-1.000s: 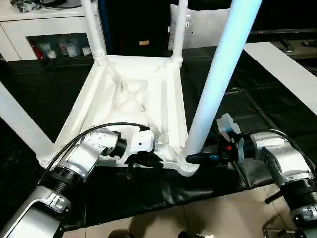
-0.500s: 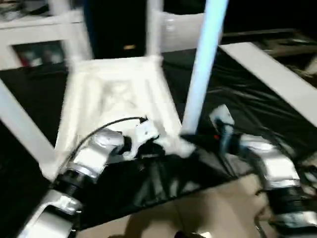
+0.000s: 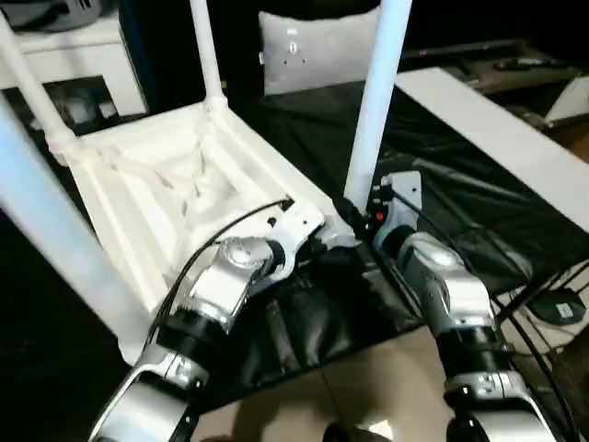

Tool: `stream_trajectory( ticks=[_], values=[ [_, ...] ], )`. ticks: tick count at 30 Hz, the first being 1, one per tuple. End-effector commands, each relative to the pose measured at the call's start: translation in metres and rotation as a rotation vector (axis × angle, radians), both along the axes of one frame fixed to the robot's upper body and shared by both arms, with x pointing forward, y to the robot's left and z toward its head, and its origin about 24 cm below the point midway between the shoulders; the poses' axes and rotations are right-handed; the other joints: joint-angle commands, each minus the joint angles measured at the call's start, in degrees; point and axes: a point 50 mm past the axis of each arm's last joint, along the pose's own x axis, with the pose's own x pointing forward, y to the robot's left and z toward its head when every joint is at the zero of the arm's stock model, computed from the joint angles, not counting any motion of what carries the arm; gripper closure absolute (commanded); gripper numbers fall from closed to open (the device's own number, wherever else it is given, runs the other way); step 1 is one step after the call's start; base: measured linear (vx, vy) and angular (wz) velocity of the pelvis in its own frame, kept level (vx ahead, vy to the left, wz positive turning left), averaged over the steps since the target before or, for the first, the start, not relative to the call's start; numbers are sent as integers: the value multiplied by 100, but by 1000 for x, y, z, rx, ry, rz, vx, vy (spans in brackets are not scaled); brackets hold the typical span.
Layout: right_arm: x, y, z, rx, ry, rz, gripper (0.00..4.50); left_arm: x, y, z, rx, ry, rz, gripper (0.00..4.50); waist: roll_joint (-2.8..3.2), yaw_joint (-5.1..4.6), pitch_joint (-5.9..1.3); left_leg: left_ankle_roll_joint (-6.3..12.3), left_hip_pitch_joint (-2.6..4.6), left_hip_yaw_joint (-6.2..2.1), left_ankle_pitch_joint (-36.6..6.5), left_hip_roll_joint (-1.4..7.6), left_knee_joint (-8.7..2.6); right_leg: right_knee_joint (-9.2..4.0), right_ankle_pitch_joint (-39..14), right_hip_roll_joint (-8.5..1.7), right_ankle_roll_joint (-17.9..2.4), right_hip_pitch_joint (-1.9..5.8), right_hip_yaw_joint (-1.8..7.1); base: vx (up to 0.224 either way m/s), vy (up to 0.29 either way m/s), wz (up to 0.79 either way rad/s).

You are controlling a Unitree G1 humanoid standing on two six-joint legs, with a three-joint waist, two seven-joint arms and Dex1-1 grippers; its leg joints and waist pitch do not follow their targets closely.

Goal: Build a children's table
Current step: Rotate leg to tighten

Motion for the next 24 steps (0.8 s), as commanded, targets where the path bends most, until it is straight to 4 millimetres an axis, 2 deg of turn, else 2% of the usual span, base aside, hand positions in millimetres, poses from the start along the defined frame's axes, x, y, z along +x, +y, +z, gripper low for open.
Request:
stream_trajectory(
  ticks=[1,2,5,6,8,9,12,14,16,17,21,24],
  values=[
    [-4,9,-4,6,16,65,133,5,-9,25,-42,-112,-50,450,-69,35,-434,498,-94,-27,-493,136,-402,-531,-2724,-430,282,404,352,0,0,0],
    [-5,4,-3,-14,-4,76,125,4,-7,24,-33,-112,-62,450,-71,26,-440,522,-104,-32,-407,156,-410,-495,-2481,-429,160,410,363,0,0,0],
    [-6,-10,-1,-48,-49,108,99,3,-1,22,-10,-124,-99,450,-73,51,-447,601,-92,-12,-342,154,-411,-457,-2264,-441,-15,406,401,0,0,0],
    [-8,-21,4,-87,-109,180,87,0,5,19,12,-126,-157,450,-75,67,-459,664,-112,1,-246,141,-405,-426,-2134,-442,-85,427,415,0,0,0],
    [-9,-24,6,-98,-121,203,73,-1,6,18,16,-131,-181,450,-82,88,-476,733,-123,0,-116,155,-397,-385,-1952,-437,-127,431,429,0,0,0],
    [-12,-30,9,-127,-143,270,63,-3,12,15,29,-115,-213,450,-64,101,-472,796,-129,-5,-9,155,-394,-359,-1826,-429,-180,426,431,0,0,0],
    [-19,-38,11,-180,-155,385,38,-7,19,12,45,-104,-285,450,-60,150,-478,910,-131,4,134,171,-380,-328,-1659,-423,-256,425,444,0,0,0],
    [-20,-40,12,-191,-159,416,20,-8,21,11,51,-97,-296,450,-66,184,-474,921,-122,9,113,188,-382,-323,-1681,-426,-293,423,444,0,0,0],
    [-27,-48,15,-232,-173,556,5,-15,31,9,74,-101,-424,450,-61,218,-483,925,-110,0,125,210,-385,-307,-1654,-431,-379,412,444,0,0,0],
    [-27,-48,15,-232,-173,556,5,-15,31,9,74,-101,-424,450,-74,225,-479,943,-117,-3,109,209,-384,-310,-1662,-430,-375,411,442,0,0,0],
    [-37,-53,18,-234,-158,765,5,-21,42,7,122,-76,-575,450,-86,315,-468,990,-101,24,66,222,-382,-289,-1716,-427,-424,389,466,0,0,0],
    [-39,-53,16,-242,-134,840,31,-25,46,8,136,-58,-660,450,-83,371,-460,885,-94,33,-36,237,-392,-317,-1900,-436,-374,382,463,0,0,0]
  ],
)
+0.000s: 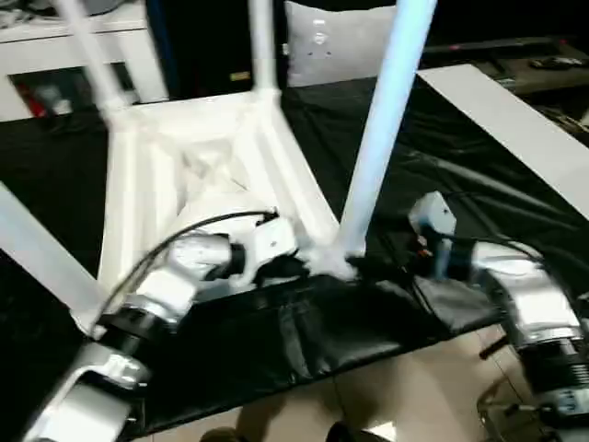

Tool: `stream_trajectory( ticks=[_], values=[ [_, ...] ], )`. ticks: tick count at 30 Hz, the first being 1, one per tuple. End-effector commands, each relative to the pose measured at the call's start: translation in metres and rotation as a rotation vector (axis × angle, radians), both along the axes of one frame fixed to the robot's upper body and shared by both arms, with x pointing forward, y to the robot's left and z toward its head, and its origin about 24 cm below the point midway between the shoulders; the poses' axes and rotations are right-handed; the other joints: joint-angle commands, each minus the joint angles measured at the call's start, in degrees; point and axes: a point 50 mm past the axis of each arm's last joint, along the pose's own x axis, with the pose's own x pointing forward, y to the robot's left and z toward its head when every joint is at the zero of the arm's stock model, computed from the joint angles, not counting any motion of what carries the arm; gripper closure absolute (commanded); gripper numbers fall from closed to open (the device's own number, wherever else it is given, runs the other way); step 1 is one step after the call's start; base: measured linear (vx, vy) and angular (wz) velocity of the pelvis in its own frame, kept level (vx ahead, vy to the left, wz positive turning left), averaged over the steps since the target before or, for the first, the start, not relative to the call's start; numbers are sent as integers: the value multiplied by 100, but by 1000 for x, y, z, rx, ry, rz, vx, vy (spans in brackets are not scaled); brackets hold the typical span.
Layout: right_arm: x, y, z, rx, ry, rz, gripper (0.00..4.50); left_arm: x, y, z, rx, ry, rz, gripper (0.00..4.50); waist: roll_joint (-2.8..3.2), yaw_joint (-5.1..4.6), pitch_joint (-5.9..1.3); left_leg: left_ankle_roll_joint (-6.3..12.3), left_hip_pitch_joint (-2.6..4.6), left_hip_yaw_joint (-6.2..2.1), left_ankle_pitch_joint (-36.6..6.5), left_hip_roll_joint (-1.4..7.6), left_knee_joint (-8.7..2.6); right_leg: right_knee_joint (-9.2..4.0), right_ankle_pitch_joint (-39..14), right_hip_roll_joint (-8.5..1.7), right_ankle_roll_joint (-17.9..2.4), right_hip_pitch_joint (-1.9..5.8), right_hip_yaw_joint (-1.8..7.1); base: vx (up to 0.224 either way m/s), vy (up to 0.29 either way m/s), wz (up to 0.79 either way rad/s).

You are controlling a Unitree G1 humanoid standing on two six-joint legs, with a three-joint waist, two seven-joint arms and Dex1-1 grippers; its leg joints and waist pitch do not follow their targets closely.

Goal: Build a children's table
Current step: Rotate leg to tighten

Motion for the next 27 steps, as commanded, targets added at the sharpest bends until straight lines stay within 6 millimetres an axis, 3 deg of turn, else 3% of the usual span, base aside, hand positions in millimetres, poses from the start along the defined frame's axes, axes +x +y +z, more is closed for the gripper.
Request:
stream_trajectory(
  ticks=[1,7,12,21,27],
  values=[
    [-1,2,2,-15,11,76,44,-10,-10,1,31,18,-175,450,-78,-5,-453,777,-20,14,-69,223,-357,-322,-1944,-442,-334,454,455,0,0,0],
    [-5,6,2,9,79,190,88,-16,-6,3,48,49,-276,450,-94,67,-449,680,-9,31,-189,228,-365,-336,-2102,-448,-294,453,460,0,0,0],
    [-8,7,0,10,119,239,130,-19,-6,4,44,66,-325,450,-103,61,-458,609,-33,31,-163,228,-358,-328,-2092,-450,-241,458,458,0,0,0],
    [-10,8,-2,9,166,273,208,-17,-6,5,44,68,-324,450,-109,61,-452,562,-34,37,-187,210,-358,-361,-2239,-433,-113,456,439,0,0,0],
    [-14,10,-4,43,213,287,243,-14,-3,4,43,75,-293,450,-98,72,-458,575,-38,35,-139,215,-355,-347,-2144,-430,-146,459,441,0,0,0]
  ],
)
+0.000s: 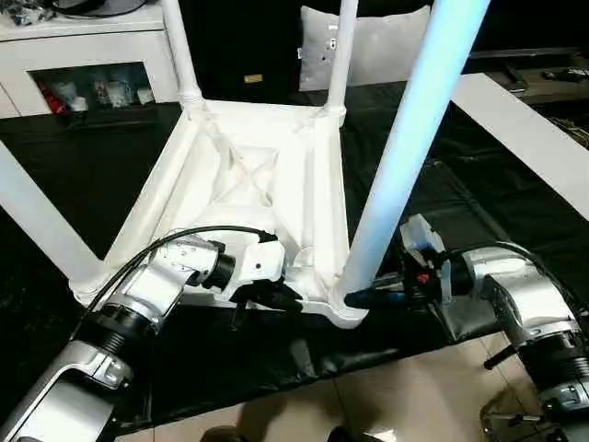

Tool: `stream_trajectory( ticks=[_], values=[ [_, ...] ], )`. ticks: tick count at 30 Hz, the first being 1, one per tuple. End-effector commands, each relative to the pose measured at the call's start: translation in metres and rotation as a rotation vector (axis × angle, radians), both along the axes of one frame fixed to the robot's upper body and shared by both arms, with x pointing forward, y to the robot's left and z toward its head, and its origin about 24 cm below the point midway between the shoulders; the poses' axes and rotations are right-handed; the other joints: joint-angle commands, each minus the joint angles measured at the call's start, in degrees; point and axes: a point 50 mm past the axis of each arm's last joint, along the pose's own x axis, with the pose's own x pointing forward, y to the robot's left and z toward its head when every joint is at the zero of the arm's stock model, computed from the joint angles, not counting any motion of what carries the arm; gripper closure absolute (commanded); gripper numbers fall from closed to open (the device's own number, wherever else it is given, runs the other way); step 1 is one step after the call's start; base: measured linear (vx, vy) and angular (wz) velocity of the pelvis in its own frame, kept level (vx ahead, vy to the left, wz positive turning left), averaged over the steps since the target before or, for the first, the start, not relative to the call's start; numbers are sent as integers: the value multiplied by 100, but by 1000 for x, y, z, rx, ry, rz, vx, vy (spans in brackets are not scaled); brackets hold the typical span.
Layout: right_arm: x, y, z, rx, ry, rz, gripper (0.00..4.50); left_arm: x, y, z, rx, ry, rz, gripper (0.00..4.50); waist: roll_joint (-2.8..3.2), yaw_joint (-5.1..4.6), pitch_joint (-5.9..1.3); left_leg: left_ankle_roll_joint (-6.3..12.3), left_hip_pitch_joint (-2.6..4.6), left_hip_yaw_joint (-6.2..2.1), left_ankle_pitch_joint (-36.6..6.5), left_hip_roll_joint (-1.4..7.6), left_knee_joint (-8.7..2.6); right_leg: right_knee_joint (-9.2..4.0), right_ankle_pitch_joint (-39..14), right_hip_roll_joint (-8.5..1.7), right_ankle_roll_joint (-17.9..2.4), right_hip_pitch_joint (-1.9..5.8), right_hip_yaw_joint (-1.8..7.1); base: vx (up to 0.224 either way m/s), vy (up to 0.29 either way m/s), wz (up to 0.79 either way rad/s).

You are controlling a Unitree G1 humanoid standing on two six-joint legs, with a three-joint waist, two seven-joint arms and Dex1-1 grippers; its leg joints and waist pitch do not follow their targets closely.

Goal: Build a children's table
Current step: Rotate leg to tighten

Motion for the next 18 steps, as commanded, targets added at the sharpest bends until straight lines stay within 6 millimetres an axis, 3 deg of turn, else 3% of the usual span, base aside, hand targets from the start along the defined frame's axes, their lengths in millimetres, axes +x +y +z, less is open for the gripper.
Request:
stream_trajectory(
  ticks=[1,3,4,7,9,10,11,12,13,14,15,16,17,18],
  values=[
    [-4,3,1,25,28,45,243,-2,-7,4,15,-10,-77,450,-70,-24,-443,576,-31,15,-146,202,-380,-372,-2148,-419,-149,450,436,0,0,0],
    [-4,5,1,38,40,35,251,-1,-7,4,14,-13,-57,450,-73,-23,-437,537,-29,18,-204,193,-383,-391,-2261,-424,-104,452,427,0,0,0],
    [-5,11,1,81,71,-25,251,6,-9,4,6,-27,44,450,-34,-22,-434,520,-26,14,-198,198,-385,-389,-2243,-416,-110,453,430,0,0,0],
    [-5,20,-4,70,77,-102,253,10,-15,5,-25,-23,144,450,-45,-25,-429,439,-15,9,-226,200,-395,-427,-2316,-420,-51,451,418,0,0,0],
    [5,34,-17,3,52,-292,253,14,-28,7,-97,-4,279,450,-35,-90,-376,268,2,24,-534,144,-394,-529,-2823,-407,139,438,354,0,0,0],
    [5,34,-17,3,52,-292,253,14,-28,7,-97,-4,279,450,-33,-140,-325,173,67,32,-788,103,-377,-666,-3296,-398,333,401,255,0,0,0],
    [8,37,-19,-7,51,-339,253,16,-33,7,-117,1,313,450,-33,-187,-317,148,90,35,-949,75,-348,-721,-3520,-387,466,401,191,0,0,0],
    [13,42,-21,-13,51,-410,253,18,-38,8,-138,3,365,450,-39,-289,-313,157,93,26,-1214,35,-292,-838,-3808,-347,779,427,42,0,0,0],
    [13,42,-21,-13,51,-410,254,18,-38,8,-138,3,365,450,62,-378,-334,221,149,-23,-1447,155,-321,-917,-3698,-368,826,488,-44,0,0,0],
    [19,47,-22,-16,57,-483,255,21,-43,9,-157,5,417,450,107,-512,-332,261,-18,-180,-1814,433,-470,-723,-3265,-360,786,676,-31,0,0,0],
    [25,53,-22,-18,67,-573,255,25,-49,11,-174,9,475,450,193,-490,-346,266,-47,-293,-2161,681,-626,-406,-2863,-383,640,767,112,0,0,0],
    [28,56,-22,-20,75,-623,255,27,-52,12,-182,12,507,450,200,-512,-284,159,-36,-463,-2847,1025,-941,340,-1600,-446,184,716,559,0,0,0],
    [33,61,-22,-21,88,-700,255,32,-56,14,-203,6,572,450,112,-541,-276,113,52,-431,-3000,956,-946,363,-1295,-474,59,616,725,0,0,0],
    [38,66,-23,-19,108,-771,255,35,-59,16,-214,-3,619,450,-265,-473,-266,35,394,152,-1756,-326,-30,-731,-4580,-370,772,52,451,56,-58,9]
  ],
)
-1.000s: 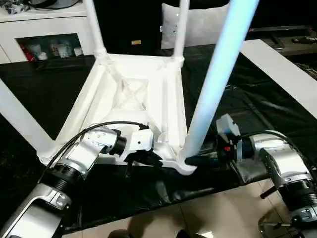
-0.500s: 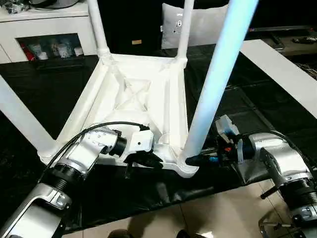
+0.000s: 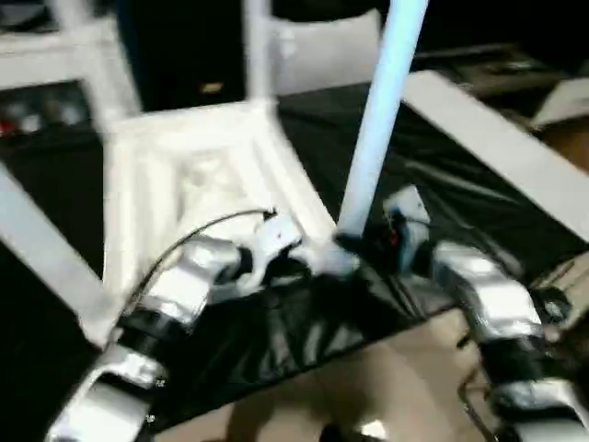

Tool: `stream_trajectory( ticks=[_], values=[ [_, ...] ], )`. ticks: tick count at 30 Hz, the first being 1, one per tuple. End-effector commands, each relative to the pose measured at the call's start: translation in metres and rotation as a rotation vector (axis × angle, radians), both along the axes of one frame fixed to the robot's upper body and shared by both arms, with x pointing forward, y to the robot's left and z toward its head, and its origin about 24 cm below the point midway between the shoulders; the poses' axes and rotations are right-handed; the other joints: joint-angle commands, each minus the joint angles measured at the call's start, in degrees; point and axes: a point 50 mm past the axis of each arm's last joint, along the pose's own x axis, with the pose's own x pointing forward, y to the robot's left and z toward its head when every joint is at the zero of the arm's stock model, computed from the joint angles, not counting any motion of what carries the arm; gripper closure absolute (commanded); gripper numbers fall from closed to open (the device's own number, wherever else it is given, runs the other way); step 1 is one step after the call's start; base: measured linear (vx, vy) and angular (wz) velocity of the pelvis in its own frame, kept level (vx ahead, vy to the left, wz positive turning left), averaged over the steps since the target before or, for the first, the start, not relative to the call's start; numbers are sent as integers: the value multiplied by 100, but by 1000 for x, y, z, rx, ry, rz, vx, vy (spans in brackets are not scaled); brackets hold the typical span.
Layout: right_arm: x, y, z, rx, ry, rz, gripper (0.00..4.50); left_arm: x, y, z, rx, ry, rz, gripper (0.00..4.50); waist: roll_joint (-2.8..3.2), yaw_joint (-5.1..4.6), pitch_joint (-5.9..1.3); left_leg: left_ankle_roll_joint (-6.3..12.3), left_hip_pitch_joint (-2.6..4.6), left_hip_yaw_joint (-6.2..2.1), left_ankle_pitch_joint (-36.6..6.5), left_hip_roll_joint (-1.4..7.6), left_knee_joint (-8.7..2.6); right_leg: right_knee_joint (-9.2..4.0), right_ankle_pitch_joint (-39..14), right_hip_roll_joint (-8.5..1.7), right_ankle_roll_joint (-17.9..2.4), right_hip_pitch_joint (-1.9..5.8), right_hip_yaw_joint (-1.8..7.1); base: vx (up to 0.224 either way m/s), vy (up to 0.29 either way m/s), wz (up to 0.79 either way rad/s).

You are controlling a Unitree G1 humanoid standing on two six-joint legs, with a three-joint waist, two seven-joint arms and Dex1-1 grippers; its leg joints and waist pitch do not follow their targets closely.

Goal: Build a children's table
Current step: Rotate leg to tighten

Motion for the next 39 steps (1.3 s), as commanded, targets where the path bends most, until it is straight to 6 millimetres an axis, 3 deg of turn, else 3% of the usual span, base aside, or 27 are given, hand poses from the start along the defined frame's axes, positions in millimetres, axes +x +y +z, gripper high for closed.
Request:
stream_trajectory(
  ticks=[1,2,3,4,5,6,8,9,10,12,20,25,27,35,39],
  values=[
    [1,33,-12,2,83,-23,255,12,-29,30,-87,-124,44,450,-152,152,-297,308,93,138,-1230,-377,86,-1051,-5105,-553,892,1,288,56,-58,9],
    [3,35,-13,-8,80,-41,255,13,-31,31,-78,-140,65,450,-188,149,-314,400,-169,109,-878,-371,79,-1000,-5263,-582,1136,188,266,57,-51,-24],
    [4,36,-13,-23,66,-52,255,15,-32,32,-68,-153,89,450,-146,179,-422,406,-443,67,-535,-348,30,-974,-4796,-440,1633,364,53,7,-18,-25],
    [5,37,-13,-33,51,-57,255,15,-33,32,-63,-160,104,450,59,234,-503,528,-441,-4,-402,-165,-206,-943,-3672,-392,1551,414,31,11,-15,-28],
    [5,38,-13,-35,42,-56,220,15,-34,32,-62,-161,106,450,134,207,-517,570,-427,-91,-329,4,-276,-915,-3076,-389,1342,444,9,0,0,0],
    [6,39,-12,-37,26,-54,200,15,-35,32,-63,-161,109,450,178,149,-499,632,-361,-229,-304,350,-383,-764,-1893,-445,547,416,102,0,0,0],
    [7,40,-8,-18,-8,-55,185,14,-36,31,-58,-162,109,450,133,142,-485,509,-308,-139,-594,212,-379,-811,-2085,-429,307,385,86,0,0,0],
    [7,40,-7,-13,-15,-59,179,13,-37,31,-56,-162,111,450,105,133,-468,432,-270,-65,-740,63,-357,-882,-2565,-414,305,369,36,0,0,0],
    [7,40,-6,-7,-25,-60,164,13,-36,31,-51,-161,115,450,118,121,-481,491,-315,-69,-683,61,-375,-888,-2664,-411,341,409,19,0,0,0],
    [5,36,-3,10,-50,-44,148,12,-33,29,-38,-164,112,450,140,118,-505,536,-326,-111,-542,159,-396,-854,-2396,-435,293,405,59,0,0,0],
    [-3,0,3,-2,-145,81,82,6,-17,25,-1,-192,-21,450,118,233,-534,692,-327,-78,-286,141,-402,-772,-2067,-445,118,418,132,0,0,0],
    [-8,-12,6,-27,-177,164,36,2,-9,21,22,-175,-86,450,119,297,-542,788,-332,-68,-51,160,-407,-700,-1831,-431,-14,409,168,0,0,0],
    [-12,-29,10,-72,-197,261,17,-4,4,17,37,-146,-196,450,111,330,-545,808,-328,-66,-65,162,-404,-686,-1843,-435,-34,415,180,0,0,0],
    [-24,-42,17,-87,-204,532,17,-20,21,15,42,-94,-461,450,87,459,-519,840,-286,-34,-64,208,-426,-666,-1920,-434,-166,362,221,0,0,0],
    [-26,-40,16,-73,-149,631,54,-24,28,14,74,-54,-554,450,90,550,-519,823,-265,-24,-64,231,-428,-656,-1963,-441,-181,353,236,0,0,0]
  ],
)
